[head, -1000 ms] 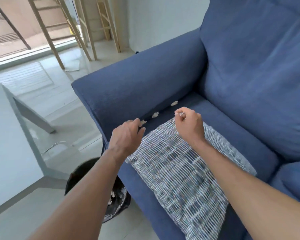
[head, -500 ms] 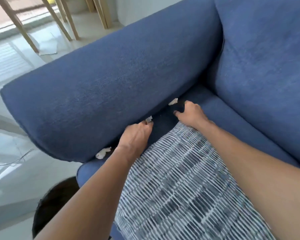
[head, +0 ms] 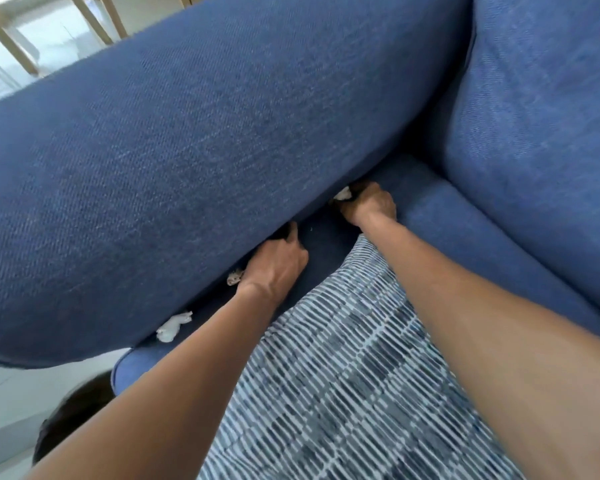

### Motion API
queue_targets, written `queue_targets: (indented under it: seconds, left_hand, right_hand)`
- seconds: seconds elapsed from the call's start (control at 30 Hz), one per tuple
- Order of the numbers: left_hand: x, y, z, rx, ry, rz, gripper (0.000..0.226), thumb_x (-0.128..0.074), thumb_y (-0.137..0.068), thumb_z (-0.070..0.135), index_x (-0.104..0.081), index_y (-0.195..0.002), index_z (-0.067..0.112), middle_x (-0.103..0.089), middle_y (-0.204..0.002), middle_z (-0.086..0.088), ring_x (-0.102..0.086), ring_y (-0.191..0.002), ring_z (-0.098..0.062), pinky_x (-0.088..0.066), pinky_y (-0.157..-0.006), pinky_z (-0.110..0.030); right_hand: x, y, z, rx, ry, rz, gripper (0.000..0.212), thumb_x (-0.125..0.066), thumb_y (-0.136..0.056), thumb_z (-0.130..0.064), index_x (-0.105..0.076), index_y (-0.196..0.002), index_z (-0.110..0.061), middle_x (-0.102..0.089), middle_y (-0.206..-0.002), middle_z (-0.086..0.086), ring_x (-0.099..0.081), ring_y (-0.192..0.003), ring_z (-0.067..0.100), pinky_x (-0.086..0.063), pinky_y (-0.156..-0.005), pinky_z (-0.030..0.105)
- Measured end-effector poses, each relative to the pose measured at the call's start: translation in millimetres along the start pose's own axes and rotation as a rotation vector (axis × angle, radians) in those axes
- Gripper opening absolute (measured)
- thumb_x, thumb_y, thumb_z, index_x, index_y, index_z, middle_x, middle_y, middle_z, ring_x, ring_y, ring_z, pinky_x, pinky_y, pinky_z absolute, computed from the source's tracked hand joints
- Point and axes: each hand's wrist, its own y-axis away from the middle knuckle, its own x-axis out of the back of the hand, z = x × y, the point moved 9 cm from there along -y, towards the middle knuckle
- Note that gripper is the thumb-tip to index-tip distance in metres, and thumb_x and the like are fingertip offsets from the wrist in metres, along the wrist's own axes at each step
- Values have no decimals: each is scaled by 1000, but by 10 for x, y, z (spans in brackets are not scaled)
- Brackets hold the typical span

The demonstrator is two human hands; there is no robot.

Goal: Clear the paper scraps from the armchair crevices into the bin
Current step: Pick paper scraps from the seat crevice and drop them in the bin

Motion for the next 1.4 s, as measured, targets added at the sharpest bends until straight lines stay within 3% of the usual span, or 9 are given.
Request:
queue_targets:
  seconds: [0.1, 0.2, 0.3, 0.4, 0.5, 0.7, 0.93, 1.17, 1.4]
  left_hand:
    - [-12, 18, 65, -70, -91, -19, 80, -37, -73, -18, -27, -150, 3, -9, -156, -30, -39, -138, -30, -46, -96, -37]
    - [-58, 46, 93, -91, -154, 0, 56, -34, -96, -2, -24, -151, 8, -7, -158, -26, -40, -138, -24, -46, -96, -35]
    - [-49, 187, 83, -83, -138, 20, 52, -32, -104, 10, -16, -153, 9, -9, -160, -20, -37, -139, -18, -42, -99, -32]
    - [29, 380, -57, 18, -38, 76, 51, -37, -103, 11, -21, -151, 11, -14, -159, -18, -58, -119, -16, -50, -88, -31]
    - [98, 553, -189, 116, 92, 131, 48, -47, -97, 8, -33, -143, 12, -26, -152, -17, -68, -96, -18, -52, -75, -30]
    - [279, 1117, -280, 195, 217, 259, 31, -50, -93, 4, -46, -123, 13, -44, -129, -9, -65, -72, -14, -33, -50, -28]
    - [194, 1836, -416, 375, 326, 361, 17, -69, -87, 20, -53, -90, 21, -49, -91, 4, -33, -37, -11, -9, -37, -27]
    - [50, 2612, -529, 549, 502, 482, 8, -52, -96, 19, -54, -89, 17, -43, -76, 2, -48, -55, -21, -30, -44, -32]
    - [-416, 3152, -638, 684, 722, 585, 15, -53, -94, 23, -63, -99, 13, -67, -87, -6, -61, -72, -30, -36, -53, -32]
  right_hand:
    - [-9, 9, 42, -25, -51, 7, 44, -74, -82, -44, -67, -123, -28, -67, -129, 4, -59, -124, 25, -47, -98, 28]
    - [1, 58, 26, -12, -54, -27, 45, -72, -85, -46, -67, -125, -27, -66, -130, 4, -60, -123, 25, -46, -101, 28]
    - [25, 98, -27, 15, -90, -128, 41, -69, -87, -46, -69, -120, -21, -72, -116, 2, -69, -96, 21, -54, -95, 32]
    - [77, 276, -62, 7, -165, -256, 23, -67, -93, -31, -64, -110, -15, -64, -88, 0, -64, -73, 19, -53, -61, 28]
    - [161, 432, -7, -14, -227, -277, 21, -70, -92, -25, -60, -107, -15, -59, -80, 0, -60, -68, 15, -46, -51, 21]
    - [553, 850, -92, 131, -98, 12, 36, -72, -85, -43, -74, -103, -11, -71, -103, 7, -65, -101, 26, -51, -81, 34]
    - [941, 1666, -330, 338, -81, 293, 30, -69, -77, -42, -56, -68, -17, -66, -80, 2, -64, -88, 31, -55, -77, 44]
    - [856, 2504, -404, 444, -76, 333, 24, -65, -83, -37, -64, -79, -13, -69, -84, 3, -62, -84, 30, -54, -74, 42]
    - [510, 3123, -418, 518, -143, 415, 24, -65, -86, -39, -62, -79, -16, -70, -78, 0, -63, -78, 26, -51, -69, 38]
